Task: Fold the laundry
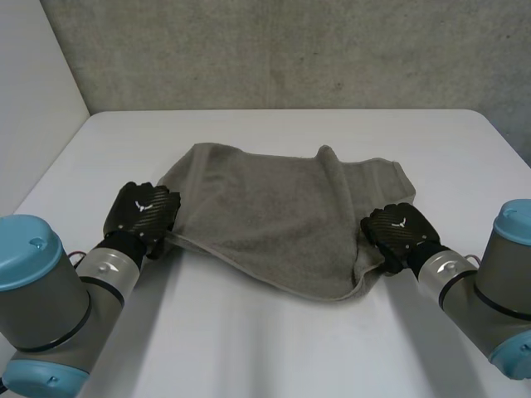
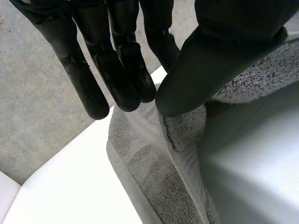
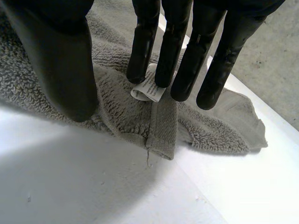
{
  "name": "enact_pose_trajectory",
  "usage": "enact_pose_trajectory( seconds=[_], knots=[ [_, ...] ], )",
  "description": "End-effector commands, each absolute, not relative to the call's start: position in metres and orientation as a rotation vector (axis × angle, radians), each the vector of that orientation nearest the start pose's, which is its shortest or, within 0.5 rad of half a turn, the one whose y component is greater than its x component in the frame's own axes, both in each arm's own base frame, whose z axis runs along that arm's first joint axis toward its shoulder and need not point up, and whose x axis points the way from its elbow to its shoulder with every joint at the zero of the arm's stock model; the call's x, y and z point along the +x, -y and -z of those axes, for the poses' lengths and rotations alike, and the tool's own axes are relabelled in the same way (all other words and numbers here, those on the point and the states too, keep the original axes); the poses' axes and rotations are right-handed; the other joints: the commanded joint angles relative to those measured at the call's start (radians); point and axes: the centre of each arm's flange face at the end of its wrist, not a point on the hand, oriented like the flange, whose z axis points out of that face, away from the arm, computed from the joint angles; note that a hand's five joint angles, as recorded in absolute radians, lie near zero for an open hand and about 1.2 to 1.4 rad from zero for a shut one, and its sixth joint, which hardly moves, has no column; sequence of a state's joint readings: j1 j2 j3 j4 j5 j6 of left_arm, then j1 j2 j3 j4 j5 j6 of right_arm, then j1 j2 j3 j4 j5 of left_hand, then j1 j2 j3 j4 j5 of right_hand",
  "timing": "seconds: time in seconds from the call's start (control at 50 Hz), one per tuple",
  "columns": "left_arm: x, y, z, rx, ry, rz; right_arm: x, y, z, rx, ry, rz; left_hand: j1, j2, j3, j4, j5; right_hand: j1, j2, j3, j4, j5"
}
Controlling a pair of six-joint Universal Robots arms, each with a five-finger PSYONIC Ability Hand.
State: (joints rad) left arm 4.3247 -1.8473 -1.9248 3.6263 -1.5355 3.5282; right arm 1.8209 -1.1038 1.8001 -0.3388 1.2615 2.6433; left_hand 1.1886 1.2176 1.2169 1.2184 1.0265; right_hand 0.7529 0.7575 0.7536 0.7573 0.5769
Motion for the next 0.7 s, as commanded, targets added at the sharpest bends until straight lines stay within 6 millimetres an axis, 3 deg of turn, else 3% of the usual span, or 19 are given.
enact_pose_trajectory(
  seconds=[0.02, 0.28, 0.34, 0.38, 0.4, 0.42, 0.5, 0.54, 0.56, 0.6, 0.64, 0.66, 0.7],
  knots=[
    [-0.244, 0.243, -0.163, 0.94, -2.207, 2.072, 0.236, 0.277, -0.118, -1.143, -2.199, 1.72, 0.208, 0.179, 0.179, 0.178, 0.195, -0.107, -0.112, -0.108, -0.112, -0.106],
    [-0.244, 0.243, -0.163, 0.94, -2.207, 2.072, 0.236, 0.277, -0.117, -1.144, -2.198, 1.717, 0.208, 0.179, 0.179, 0.178, 0.195, -0.128, -0.132, -0.128, -0.132, -0.126],
    [-0.244, 0.242, -0.162, 0.94, -2.208, 2.07, 0.236, 0.278, -0.117, -1.144, -2.196, 1.721, 0.208, 0.179, 0.179, 0.178, 0.195, 0.046, 0.041, 0.045, 0.041, 0.047],
    [-0.244, 0.243, -0.163, 0.94, -2.207, 2.072, 0.237, 0.281, -0.12, -1.139, -2.193, 1.736, 0.208, 0.179, 0.179, 0.178, 0.195, 0.408, 0.403, 0.407, 0.403, 0.409],
    [-0.244, 0.243, -0.163, 0.94, -2.207, 2.072, 0.237, 0.281, -0.12, -1.139, -2.193, 1.736, 0.208, 0.179, 0.179, 0.178, 0.195, 0.41, 0.405, 0.409, 0.405, 0.411],
    [-0.244, 0.243, -0.163, 0.938, -2.207, 2.071, 0.237, 0.284, -0.123, -1.133, -2.191, 1.757, 0.208, 0.179, 0.179, 0.178, 0.195, 0.601, 0.597, 0.601, 0.597, 0.603],
    [-0.244, 0.243, -0.163, 0.938, -2.207, 2.071, 0.233, 0.292, -0.135, -1.104, -2.186, 1.819, 0.208, 0.179, 0.179, 0.178, 0.195, 0.643, 0.639, 0.643, 0.639, 0.645],
    [-0.243, 0.243, -0.163, 0.936, -2.207, 2.071, 0.211, 0.307, -0.161, -1.024, -2.221, 1.946, 0.208, 0.179, 0.179, 0.178, 0.195, 0.643, 0.639, 0.643, 0.639, 0.645],
    [-0.243, 0.243, -0.162, 0.936, -2.208, 2.069, 0.211, 0.307, -0.161, -1.024, -2.222, 1.947, 0.208, 0.179, 0.179, 0.178, 0.195, 0.643, 0.639, 0.643, 0.639, 0.645],
    [-0.243, 0.243, -0.162, 0.937, -2.211, 2.065, 0.193, 0.312, -0.184, -0.975, -2.259, 2.052, 0.19, 0.161, 0.162, 0.161, 0.178, 0.643, 0.639, 0.643, 0.639, 0.645],
    [-0.243, 0.241, -0.16, 0.943, -2.216, 2.058, 0.187, 0.312, -0.187, -0.975, -2.296, 2.047, -0.338, -0.367, -0.366, -0.368, -0.351, 0.643, 0.639, 0.643, 0.639, 0.645],
    [-0.243, 0.241, -0.16, 0.943, -2.216, 2.058, 0.183, 0.309, -0.187, -0.989, -2.337, 2.014, -0.341, -0.37, -0.369, -0.371, -0.353, 0.643, 0.639, 0.643, 0.639, 0.645],
    [-0.243, 0.24, -0.158, 0.948, -2.223, 2.046, 0.178, 0.308, -0.186, -1.009, -2.381, 1.978, -0.701, -0.73, -0.729, -0.731, -0.713, 0.643, 0.639, 0.643, 0.639, 0.645]
  ],
)
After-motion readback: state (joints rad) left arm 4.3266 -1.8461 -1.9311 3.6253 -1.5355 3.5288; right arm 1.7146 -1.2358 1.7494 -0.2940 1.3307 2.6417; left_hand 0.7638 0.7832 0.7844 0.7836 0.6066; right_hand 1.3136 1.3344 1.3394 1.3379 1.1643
